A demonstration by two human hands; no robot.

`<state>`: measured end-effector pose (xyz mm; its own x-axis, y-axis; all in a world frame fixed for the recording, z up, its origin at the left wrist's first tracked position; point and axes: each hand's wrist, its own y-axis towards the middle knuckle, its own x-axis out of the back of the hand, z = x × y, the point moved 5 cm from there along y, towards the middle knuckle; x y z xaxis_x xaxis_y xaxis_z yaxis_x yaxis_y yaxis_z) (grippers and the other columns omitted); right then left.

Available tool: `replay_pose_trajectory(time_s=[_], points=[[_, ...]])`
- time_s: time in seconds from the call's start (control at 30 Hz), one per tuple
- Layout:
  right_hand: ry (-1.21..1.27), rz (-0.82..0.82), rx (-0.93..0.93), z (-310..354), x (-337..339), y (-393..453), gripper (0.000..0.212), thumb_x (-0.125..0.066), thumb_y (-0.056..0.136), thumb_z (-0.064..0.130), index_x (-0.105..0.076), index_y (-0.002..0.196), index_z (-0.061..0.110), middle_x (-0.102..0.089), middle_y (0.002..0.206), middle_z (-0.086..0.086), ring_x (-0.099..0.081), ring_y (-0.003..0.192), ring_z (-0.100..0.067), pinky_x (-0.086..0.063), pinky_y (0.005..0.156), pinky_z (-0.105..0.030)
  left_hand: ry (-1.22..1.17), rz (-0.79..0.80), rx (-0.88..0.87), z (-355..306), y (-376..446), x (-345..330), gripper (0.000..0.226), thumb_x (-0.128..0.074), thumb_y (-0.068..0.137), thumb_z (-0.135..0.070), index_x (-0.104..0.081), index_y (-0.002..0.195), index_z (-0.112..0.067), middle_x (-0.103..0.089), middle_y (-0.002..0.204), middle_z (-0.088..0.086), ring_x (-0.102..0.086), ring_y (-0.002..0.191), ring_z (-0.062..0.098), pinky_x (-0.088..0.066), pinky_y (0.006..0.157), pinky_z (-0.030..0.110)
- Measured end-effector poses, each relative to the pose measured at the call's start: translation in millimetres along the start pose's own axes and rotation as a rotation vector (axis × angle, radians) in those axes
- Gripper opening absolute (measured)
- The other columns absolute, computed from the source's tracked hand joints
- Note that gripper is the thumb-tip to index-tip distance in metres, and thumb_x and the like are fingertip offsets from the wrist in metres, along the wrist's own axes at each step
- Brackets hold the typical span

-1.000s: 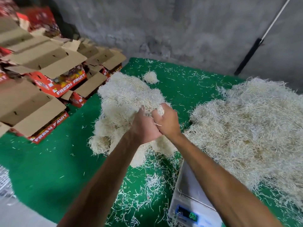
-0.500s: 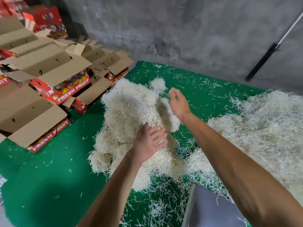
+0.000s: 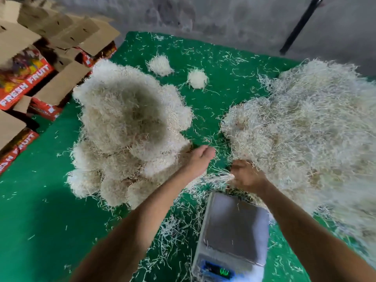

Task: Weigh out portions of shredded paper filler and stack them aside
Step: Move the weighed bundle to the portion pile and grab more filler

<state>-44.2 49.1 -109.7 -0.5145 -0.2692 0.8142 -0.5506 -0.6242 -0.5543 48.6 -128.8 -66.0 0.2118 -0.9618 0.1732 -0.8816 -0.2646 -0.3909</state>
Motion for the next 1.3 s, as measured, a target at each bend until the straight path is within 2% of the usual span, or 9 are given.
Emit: replay_pose_trajectory(time_s=[0.3,0.4,0.6,0.8,0.9,1.0,1.1,1.2,1.3], points=[[0.072,0.041,-0.347,-125.6,23.1,-70.2,0.045,-0.042,0.102,0.066,-0.049,0.073,0.033,-0.056,0.078,0.003,-0.054,0.076,-0.015,-0.051,0.089,-0.033,0.149,0.033,-0.025,-0.7,16.8,-90.5,0.037,-0.056,0.103,-0.033,-0.051,0.139,-0.023,-0.057,0.135,0.000,-0.060,0.087,0.004,-0.052,0.062,0.013],[0.164,-0.327,-0.052,-95.2,37.8,-80.4,0.064,-0.024,0.094,0.085,-0.055,0.076,0.032,-0.050,0.058,0.007,-0.046,0.053,-0.001,-0.044,0.063,-0.022,-0.019,0.001,0.007,-18.5,30.4,-127.6,0.062,-0.064,0.097,-0.038,-0.034,0.151,-0.032,-0.041,0.154,0.000,-0.063,0.112,0.019,-0.058,0.094,0.043],[0.074,-1.053,0.319,-90.7,65.8,-101.1,0.020,-0.057,0.099,0.033,-0.063,0.115,0.024,-0.071,0.108,0.000,-0.063,0.091,-0.012,-0.050,0.079,-0.022,-0.066,-0.155,0.211,-32.8,75.4,-152.7,0.071,-0.049,0.105,-0.038,-0.012,0.160,-0.012,-0.026,0.163,0.016,-0.042,0.141,0.033,-0.036,0.116,0.043],[0.083,-0.660,0.084,-111.6,32.2,-62.9,0.110,-0.077,0.081,0.054,-0.012,0.163,0.021,-0.024,0.168,-0.010,-0.030,0.152,-0.033,-0.025,0.122,-0.049,0.237,0.146,0.039,-74.2,59.4,-160.2,0.022,-0.062,0.099,-0.021,-0.061,0.108,-0.001,-0.053,0.079,0.024,-0.066,0.065,0.023,-0.057,0.056,0.033],[0.170,-0.558,-0.031,-122.2,25.4,-44.7,0.106,-0.074,0.086,0.052,-0.003,0.162,0.028,-0.048,0.152,-0.014,-0.054,0.131,-0.032,-0.045,0.111,-0.050,0.319,0.133,-0.085,-116.1,60.9,-136.5,0.027,-0.073,0.092,-0.028,-0.059,0.080,-0.009,-0.046,0.050,-0.002,-0.043,0.037,0.012,-0.041,0.040,0.028],[0.175,-0.511,-0.178,-135.9,26.0,-33.3,0.088,-0.066,0.095,0.049,-0.011,0.161,0.031,-0.068,0.108,-0.004,-0.065,0.088,-0.018,-0.061,0.080,-0.039,0.304,0.157,-0.120,-145.0,67.1,-112.0,0.026,-0.072,0.093,-0.030,-0.070,0.106,-0.007,-0.068,0.079,-0.017,-0.064,0.065,-0.008,-0.050,0.063,0.011],[0.165,-0.613,-0.260,-147.1,32.5,-33.3,0.063,-0.061,0.098,0.053,-0.040,0.146,0.019,-0.066,0.097,-0.002,-0.064,0.085,-0.019,-0.057,0.069,-0.035,0.044,0.054,-0.044,-156.9,69.1,-91.0,0.045,-0.076,0.088,-0.036,-0.065,0.124,-0.010,-0.071,0.120,0.005,-0.071,0.106,0.017,-0.060,0.088,0.031],[0.172,-0.618,-0.246,-142.4,38.5,-36.5,0.054,-0.062,0.096,0.054,-0.049,0.131,0.015,-0.058,0.085,0.006,-0.059,0.075,-0.015,-0.046,0.058,-0.028,-0.067,-0.109,-0.075,-177.2,60.9,-80.4,0.051,-0.075,0.081,-0.041,-0.065,0.120,-0.009,-0.067,0.122,0.024,-0.065,0.113,0.041,-0.055,0.095,0.058],[0.216,-0.557,-0.229,-129.1,46.7,-43.9,0.049,-0.060,0.097,0.056,-0.054,0.119,0.013,-0.053,0.078,0.007,-0.059,0.072,-0.013,-0.048,0.058,-0.026,-0.110,-0.179,-0.207,-215.4,51.4,-73.3,0.030,-0.071,0.081,-0.040,-0.068,0.103,-0.019,-0.076,0.095,0.005,-0.069,0.107,0.030,-0.061,0.085,0.045]])
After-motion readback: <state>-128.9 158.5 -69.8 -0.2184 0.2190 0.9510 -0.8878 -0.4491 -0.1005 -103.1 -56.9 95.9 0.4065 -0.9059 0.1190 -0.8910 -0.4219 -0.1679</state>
